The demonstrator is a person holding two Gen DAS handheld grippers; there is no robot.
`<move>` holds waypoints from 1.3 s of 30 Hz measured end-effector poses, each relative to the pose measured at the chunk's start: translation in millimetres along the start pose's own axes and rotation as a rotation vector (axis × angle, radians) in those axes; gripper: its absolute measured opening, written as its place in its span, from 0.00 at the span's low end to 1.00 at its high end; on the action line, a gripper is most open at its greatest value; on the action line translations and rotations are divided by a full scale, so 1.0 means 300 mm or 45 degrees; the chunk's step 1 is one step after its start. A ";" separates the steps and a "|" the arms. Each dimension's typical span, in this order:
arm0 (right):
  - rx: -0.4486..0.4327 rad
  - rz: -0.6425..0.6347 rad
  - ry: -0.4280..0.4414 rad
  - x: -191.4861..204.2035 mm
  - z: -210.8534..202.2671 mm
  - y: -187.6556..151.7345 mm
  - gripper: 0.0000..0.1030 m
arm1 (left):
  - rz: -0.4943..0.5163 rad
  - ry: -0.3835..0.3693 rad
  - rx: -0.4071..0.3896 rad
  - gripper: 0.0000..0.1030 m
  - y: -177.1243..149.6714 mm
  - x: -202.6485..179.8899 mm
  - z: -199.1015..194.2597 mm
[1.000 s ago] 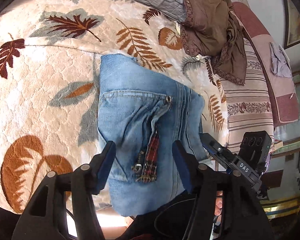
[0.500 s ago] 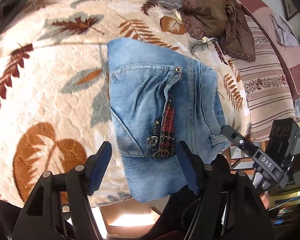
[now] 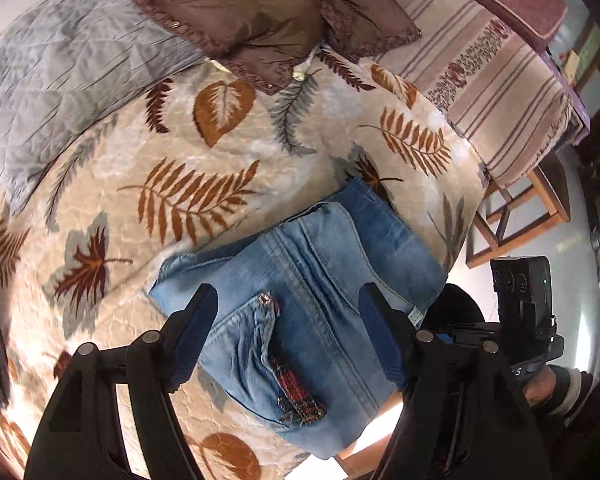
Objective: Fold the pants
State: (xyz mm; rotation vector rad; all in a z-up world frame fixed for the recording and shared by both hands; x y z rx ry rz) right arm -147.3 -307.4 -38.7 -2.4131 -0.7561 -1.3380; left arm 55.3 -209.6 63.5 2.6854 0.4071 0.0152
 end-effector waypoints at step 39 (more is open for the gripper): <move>0.041 0.001 0.153 -0.027 0.081 0.048 0.30 | 0.493 0.130 0.216 0.33 0.120 -0.134 0.317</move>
Point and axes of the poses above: each gripper's, at about its wrist camera, not at the fingertips, and z roughly the way its jaws point, x to its left, y to its top, the point moved 1 cm from there along z, roughly the way its jaws point, and after that the axes turned 8 degrees about z, right-handed, at the moved point
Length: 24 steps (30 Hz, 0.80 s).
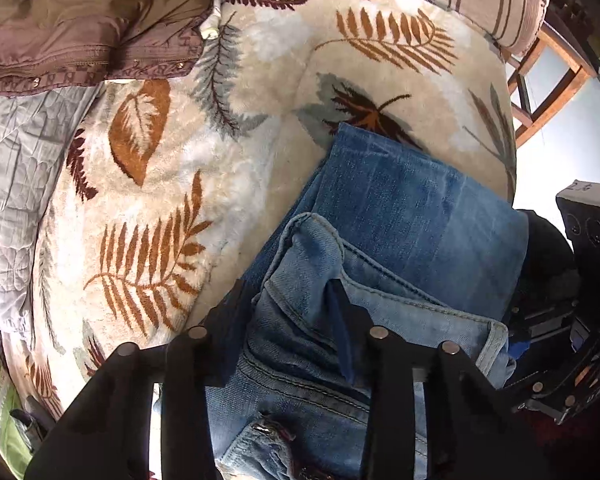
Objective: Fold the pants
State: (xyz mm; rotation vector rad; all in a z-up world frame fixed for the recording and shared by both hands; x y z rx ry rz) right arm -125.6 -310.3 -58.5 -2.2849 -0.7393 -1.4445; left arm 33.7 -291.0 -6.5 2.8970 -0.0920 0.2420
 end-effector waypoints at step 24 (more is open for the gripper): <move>-0.186 -0.113 -0.009 0.072 -0.234 0.032 0.29 | -0.288 -0.004 -0.040 0.27 0.164 -0.025 -0.047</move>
Point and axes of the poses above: each gripper's, at about its wrist camera, not at the fingertips, and z roughly the way its jaws point, x to its left, y to its top, the point moved 1 cm from there along z, roughly the way its jaws point, and after that the axes turned 8 degrees about z, right-handed, at the moved point
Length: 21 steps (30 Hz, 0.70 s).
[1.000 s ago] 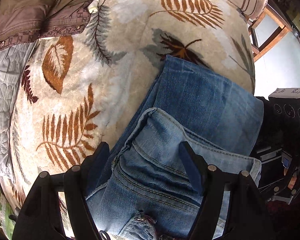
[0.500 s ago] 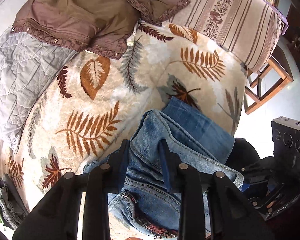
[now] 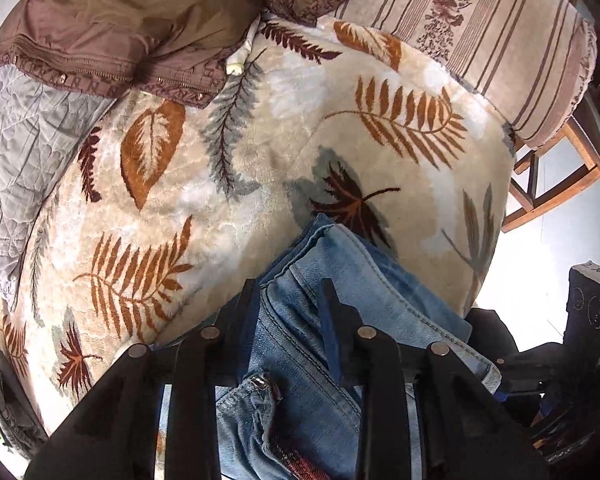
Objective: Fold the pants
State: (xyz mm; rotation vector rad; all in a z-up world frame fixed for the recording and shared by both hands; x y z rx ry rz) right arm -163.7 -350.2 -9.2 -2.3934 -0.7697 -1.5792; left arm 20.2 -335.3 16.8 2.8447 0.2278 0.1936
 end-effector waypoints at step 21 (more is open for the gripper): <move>-0.011 0.075 -0.009 -0.119 0.001 0.016 0.28 | 0.167 -0.064 0.066 0.37 0.034 -0.043 0.084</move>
Point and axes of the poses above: each gripper's, at about its wrist camera, not at the fingertips, and z roughly the way its jaws point, x to its left, y to its top, the point moved 1 cm from there along z, roughly the way its jaws point, and after that the axes turned 8 degrees about z, right-handed, at the moved point
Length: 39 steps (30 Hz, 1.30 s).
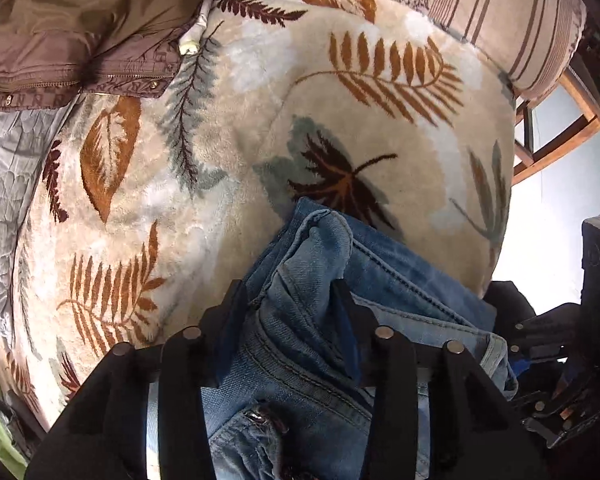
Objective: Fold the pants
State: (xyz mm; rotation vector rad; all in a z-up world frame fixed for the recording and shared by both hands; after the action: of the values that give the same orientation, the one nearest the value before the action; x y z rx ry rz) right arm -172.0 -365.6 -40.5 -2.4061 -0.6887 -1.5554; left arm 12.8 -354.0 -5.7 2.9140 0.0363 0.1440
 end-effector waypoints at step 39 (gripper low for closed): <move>0.126 -0.238 -0.308 0.147 0.268 0.453 0.09 | -1.528 -0.529 -0.372 0.56 -0.674 0.317 0.017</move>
State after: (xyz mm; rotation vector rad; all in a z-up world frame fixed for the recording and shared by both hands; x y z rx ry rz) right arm -26.8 -439.7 -23.6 -2.5404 -1.0385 -1.2670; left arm 105.2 -154.7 -46.8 2.1102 1.4558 -0.5808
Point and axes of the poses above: each gripper's, at about its wrist camera, not at the fingertips, and z roughly the way its jaws point, x to its left, y to its top, the point moved 1 cm from there along z, roughly the way its jaws point, and after that the axes turned 8 degrees about z, right-handed, at the moved point
